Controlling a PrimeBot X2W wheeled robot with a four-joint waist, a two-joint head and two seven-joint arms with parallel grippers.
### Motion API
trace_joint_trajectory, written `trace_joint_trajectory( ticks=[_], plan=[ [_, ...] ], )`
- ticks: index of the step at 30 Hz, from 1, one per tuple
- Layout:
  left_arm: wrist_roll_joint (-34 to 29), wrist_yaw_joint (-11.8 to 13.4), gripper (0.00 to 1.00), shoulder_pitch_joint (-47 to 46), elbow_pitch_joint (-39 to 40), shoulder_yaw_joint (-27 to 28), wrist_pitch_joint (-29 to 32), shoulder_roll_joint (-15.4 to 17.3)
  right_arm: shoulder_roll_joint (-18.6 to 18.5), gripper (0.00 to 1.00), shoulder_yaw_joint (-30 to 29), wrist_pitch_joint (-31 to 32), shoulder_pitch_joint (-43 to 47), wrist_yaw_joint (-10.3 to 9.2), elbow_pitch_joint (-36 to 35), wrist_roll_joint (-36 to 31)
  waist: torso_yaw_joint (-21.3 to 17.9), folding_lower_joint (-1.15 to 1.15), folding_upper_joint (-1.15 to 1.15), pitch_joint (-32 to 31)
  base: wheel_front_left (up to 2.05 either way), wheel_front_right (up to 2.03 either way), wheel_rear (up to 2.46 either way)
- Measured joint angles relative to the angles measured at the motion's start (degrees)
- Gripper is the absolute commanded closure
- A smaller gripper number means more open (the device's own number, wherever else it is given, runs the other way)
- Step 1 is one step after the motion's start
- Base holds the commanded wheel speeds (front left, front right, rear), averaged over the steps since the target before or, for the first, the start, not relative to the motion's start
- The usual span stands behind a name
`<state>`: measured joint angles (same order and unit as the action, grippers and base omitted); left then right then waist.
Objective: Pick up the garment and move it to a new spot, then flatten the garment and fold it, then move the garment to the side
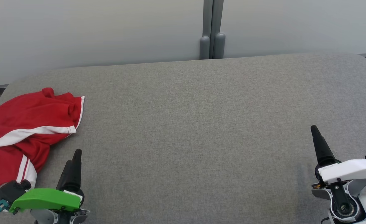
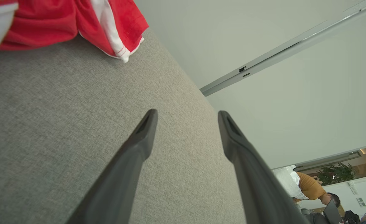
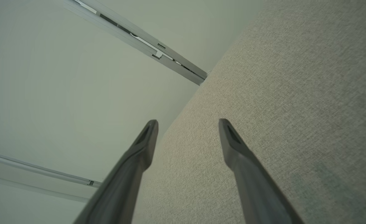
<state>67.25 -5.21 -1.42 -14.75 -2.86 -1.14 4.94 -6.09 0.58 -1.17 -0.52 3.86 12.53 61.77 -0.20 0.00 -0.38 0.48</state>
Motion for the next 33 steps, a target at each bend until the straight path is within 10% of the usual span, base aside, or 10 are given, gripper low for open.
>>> trace_joint_trajectory(
  ticks=[33],
  plan=[
    [-25.8,2.0,0.00,1.7,2.6,-1.2,-6.3,-0.1,-2.9,0.00,6.0,-6.4,2.5,-3.47,-1.4,-27.4,-0.2,0.00,0.00,0.2,0.00,0.00,0.00]
  ],
)
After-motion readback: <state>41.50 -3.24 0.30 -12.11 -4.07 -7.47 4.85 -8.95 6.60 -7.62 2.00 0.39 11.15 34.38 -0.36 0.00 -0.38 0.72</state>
